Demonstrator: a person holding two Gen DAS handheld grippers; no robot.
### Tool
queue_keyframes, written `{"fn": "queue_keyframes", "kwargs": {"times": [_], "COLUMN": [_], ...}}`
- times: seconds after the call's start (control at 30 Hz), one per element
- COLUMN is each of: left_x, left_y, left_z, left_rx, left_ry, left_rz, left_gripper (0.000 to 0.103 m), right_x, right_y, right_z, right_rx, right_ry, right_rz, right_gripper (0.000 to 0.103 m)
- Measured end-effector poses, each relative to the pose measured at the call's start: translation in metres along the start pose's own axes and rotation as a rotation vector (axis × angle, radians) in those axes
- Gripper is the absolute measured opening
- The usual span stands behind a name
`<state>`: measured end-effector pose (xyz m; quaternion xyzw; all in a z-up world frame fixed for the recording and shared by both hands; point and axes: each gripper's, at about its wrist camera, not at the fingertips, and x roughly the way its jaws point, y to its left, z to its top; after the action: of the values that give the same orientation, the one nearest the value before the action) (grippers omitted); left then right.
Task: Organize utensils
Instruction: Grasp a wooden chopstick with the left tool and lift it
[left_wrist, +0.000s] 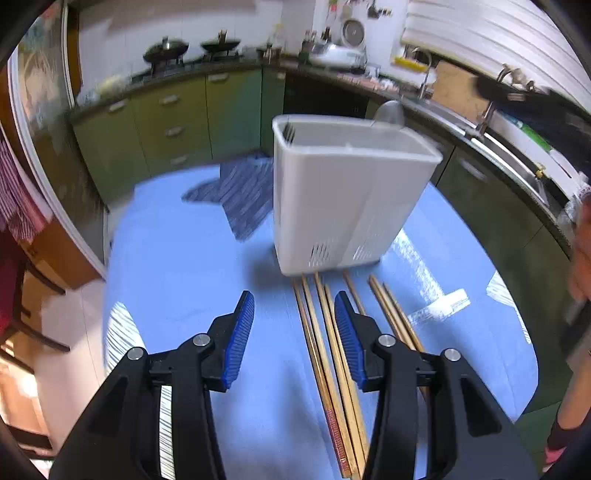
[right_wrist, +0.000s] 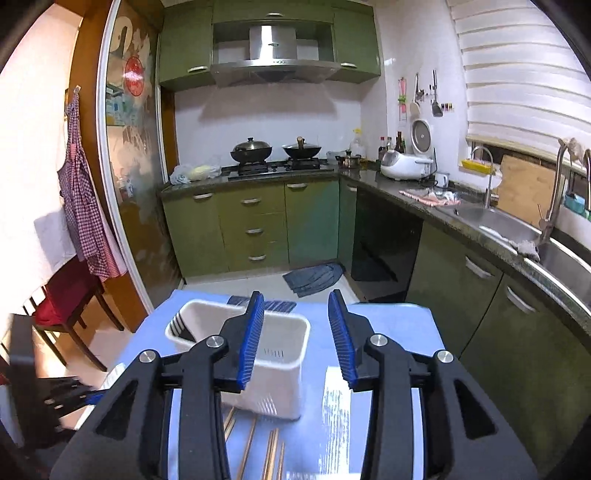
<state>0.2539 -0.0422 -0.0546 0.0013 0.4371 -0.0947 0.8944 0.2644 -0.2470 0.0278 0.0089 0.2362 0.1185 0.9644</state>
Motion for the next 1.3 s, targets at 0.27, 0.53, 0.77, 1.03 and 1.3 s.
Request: {"fn": "queue_keyframes", "kwargs": {"times": [0.27, 0.53, 0.77, 1.03, 1.3], "left_x": [0.056, 0.085, 0.092, 0.099, 0.087], "left_y": [0.003, -0.002, -0.008, -0.015, 0.001], "left_z": [-0.01, -0.013, -0.012, -0.01, -0.015], "left_rx": [-0.051, -0.066, -0.053, -0.027, -0.044], "left_ry": [0.185, 0.281, 0.312, 0.35, 0.33], "left_rz": [-0.01, -0.01, -0.003, 0.014, -0.004], "left_gripper": [0.033, 0.024, 0.017, 0.008, 0.007], "right_x": [-0.008, 0.006, 0.008, 0.015, 0.038], "right_y": [-0.051, -0.084, -0.083, -0.07, -0.044], "right_z": [-0.07, -0.105, -0.103, -0.1, -0.119], "right_rx": [0.077, 0.147, 0.142, 0.114, 0.041], "right_ry": [0.167, 0.257, 0.264, 0.299, 0.47], "right_rz": [-0.036, -0.04, -0.031, -0.024, 0.059], "right_gripper": [0.045, 0.045, 0.045, 0.045, 0.045]}}
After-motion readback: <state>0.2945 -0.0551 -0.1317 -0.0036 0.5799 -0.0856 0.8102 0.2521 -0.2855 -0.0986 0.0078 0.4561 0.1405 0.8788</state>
